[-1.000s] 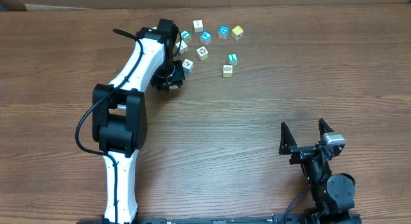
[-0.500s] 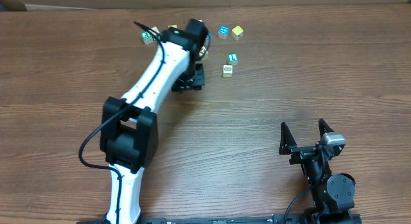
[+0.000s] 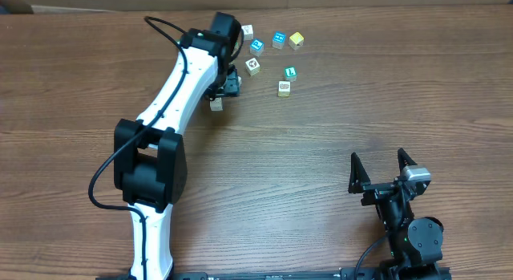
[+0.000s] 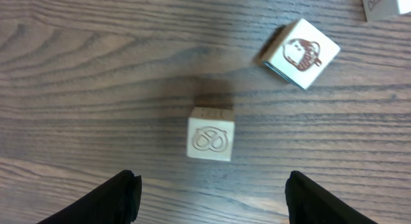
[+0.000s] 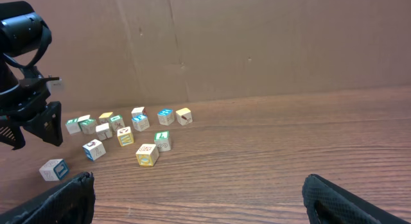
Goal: Form a horizontal line
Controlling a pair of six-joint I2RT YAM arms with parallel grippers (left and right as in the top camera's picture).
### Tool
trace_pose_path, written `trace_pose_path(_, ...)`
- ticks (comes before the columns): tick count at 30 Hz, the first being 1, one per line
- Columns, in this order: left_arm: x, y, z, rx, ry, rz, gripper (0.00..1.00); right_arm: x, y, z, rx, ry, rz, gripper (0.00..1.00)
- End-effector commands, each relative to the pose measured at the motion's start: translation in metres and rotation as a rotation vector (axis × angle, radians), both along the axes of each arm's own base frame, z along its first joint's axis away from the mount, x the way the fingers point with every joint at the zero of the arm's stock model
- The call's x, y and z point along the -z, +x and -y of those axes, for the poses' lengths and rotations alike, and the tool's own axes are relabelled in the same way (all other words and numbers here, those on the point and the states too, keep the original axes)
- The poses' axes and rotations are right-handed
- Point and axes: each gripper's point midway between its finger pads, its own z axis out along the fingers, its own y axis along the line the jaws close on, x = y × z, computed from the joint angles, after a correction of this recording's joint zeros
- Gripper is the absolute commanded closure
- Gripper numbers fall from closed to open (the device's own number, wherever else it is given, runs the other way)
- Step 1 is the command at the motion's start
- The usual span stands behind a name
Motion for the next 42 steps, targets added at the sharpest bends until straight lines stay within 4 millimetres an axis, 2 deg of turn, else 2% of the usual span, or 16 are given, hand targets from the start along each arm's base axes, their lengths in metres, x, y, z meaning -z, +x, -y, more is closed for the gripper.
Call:
trace_pose_path(1, -0.008, 0.001, 0.009, 0.066, -0.023, 0.014, 0.30, 0.002, 0.000, 0.001, 0.003, 0.000, 0.005, 0.00)
trace_pose_path(4, -0.003, 0.001, 0.008, 0.063, -0.015, 0.016, 0.31, 0.002, 0.000, 0.001, 0.003, 0.000, 0.005, 0.00)
trace_pose_path(10, 0.021, 0.003, 0.004, 0.075, -0.008, 0.027, 0.33, 0.002, 0.000, 0.001, 0.003, 0.000, 0.005, 0.00)
trace_pose_path(16, 0.024, 0.009, -0.006, 0.050, -0.019, 0.042, 0.36, 0.002, 0.000, 0.001, 0.003, 0.000, 0.005, 0.00)
trace_pose_path(21, 0.031, 0.003, -0.007, 0.071, -0.014, 0.015, 0.38, 0.002, 0.000, 0.001, 0.003, 0.000, 0.005, 0.00)
trace_pose_path(26, 0.049, -0.002, -0.011, 0.067, -0.004, 0.009, 0.38, 0.002, 0.000, 0.001, 0.003, 0.000, 0.005, 0.00)
trace_pose_path(28, 0.053, -0.003, -0.011, 0.066, -0.012, 0.010, 0.42, 0.002, 0.000, 0.001, 0.003, 0.000, 0.005, 0.00)
trace_pose_path(36, 0.051, 0.006, -0.009, 0.066, -0.022, 0.044, 0.49, 0.002, 0.000, 0.001, 0.003, 0.000, 0.005, 0.00)
trace_pose_path(40, 0.050, 0.009, -0.007, 0.067, -0.026, 0.057, 0.58, 0.002, 0.000, 0.001, 0.003, 0.000, 0.005, 0.00)
trace_pose_path(42, 0.050, 0.009, -0.007, 0.067, -0.027, 0.058, 0.59, 0.002, 0.000, 0.001, 0.003, 0.000, 0.005, 0.00)
